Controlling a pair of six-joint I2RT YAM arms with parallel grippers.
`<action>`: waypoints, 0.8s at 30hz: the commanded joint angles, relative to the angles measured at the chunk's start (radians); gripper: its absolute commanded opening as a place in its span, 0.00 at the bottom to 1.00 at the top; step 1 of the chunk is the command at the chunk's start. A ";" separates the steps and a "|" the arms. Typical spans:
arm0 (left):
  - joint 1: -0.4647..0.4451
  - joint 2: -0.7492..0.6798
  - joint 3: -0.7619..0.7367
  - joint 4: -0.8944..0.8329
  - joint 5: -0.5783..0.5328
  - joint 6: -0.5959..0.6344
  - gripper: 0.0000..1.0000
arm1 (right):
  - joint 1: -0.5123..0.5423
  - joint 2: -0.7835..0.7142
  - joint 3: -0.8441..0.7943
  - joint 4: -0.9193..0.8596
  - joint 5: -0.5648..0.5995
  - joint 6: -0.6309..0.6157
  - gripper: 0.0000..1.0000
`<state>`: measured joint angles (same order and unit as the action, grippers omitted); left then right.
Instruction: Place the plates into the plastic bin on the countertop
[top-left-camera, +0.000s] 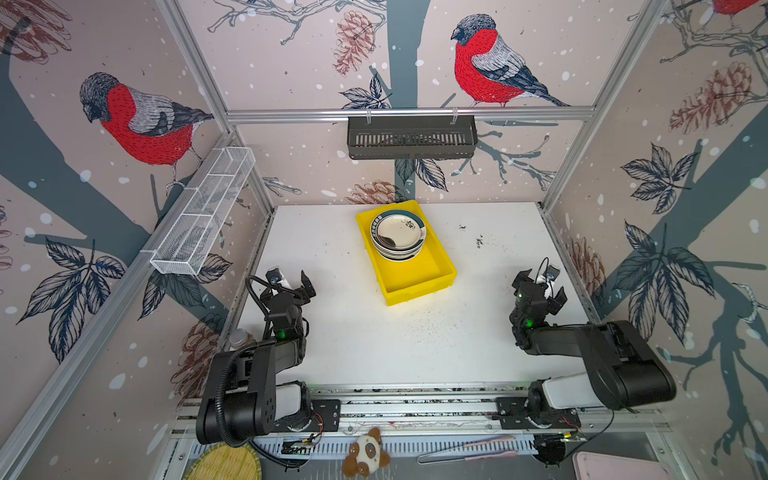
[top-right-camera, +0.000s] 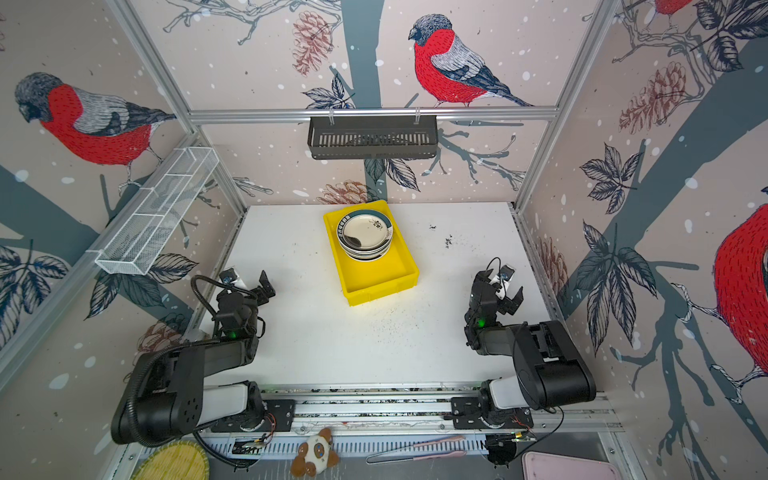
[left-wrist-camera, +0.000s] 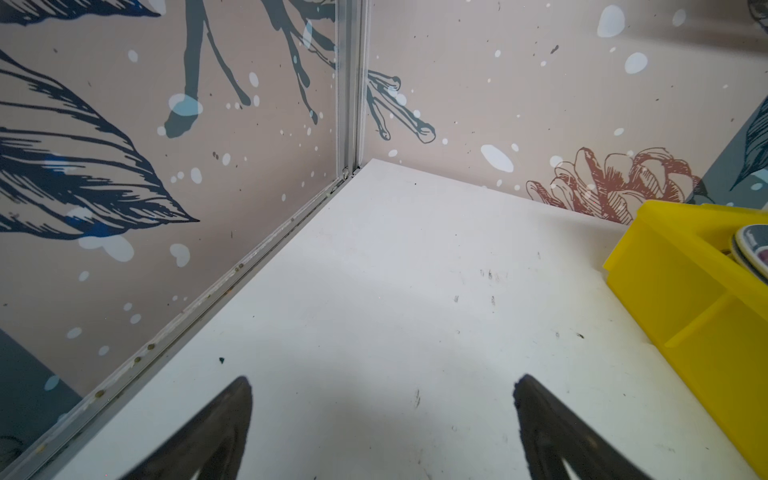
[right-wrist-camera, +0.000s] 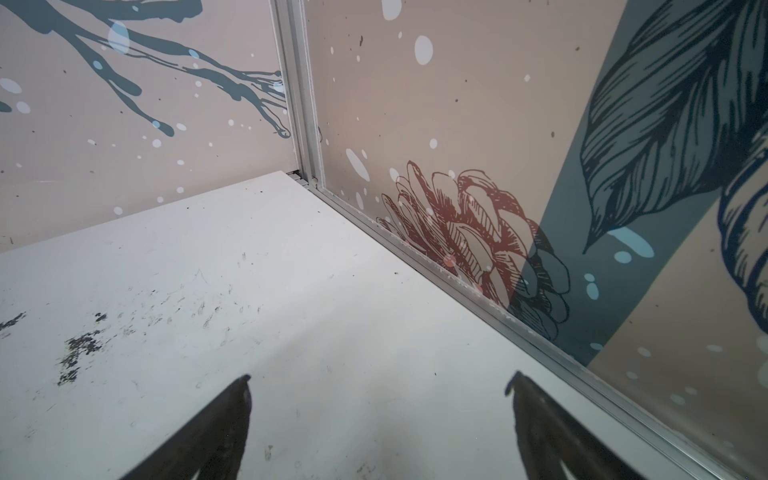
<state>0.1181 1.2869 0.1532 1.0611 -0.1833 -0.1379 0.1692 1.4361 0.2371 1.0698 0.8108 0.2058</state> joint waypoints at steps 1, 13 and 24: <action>0.004 -0.002 -0.007 0.102 0.000 0.043 0.97 | -0.008 0.011 0.014 0.080 -0.020 -0.034 0.99; 0.003 0.122 -0.081 0.403 0.186 -0.010 0.97 | -0.104 0.035 0.042 0.032 -0.443 -0.087 1.00; 0.003 0.166 -0.042 0.374 0.212 0.010 0.97 | -0.107 0.070 -0.021 0.174 -0.439 -0.094 0.99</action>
<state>0.1207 1.4448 0.1062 1.3655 0.0032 -0.1490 0.0586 1.5040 0.2146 1.1786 0.3660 0.1272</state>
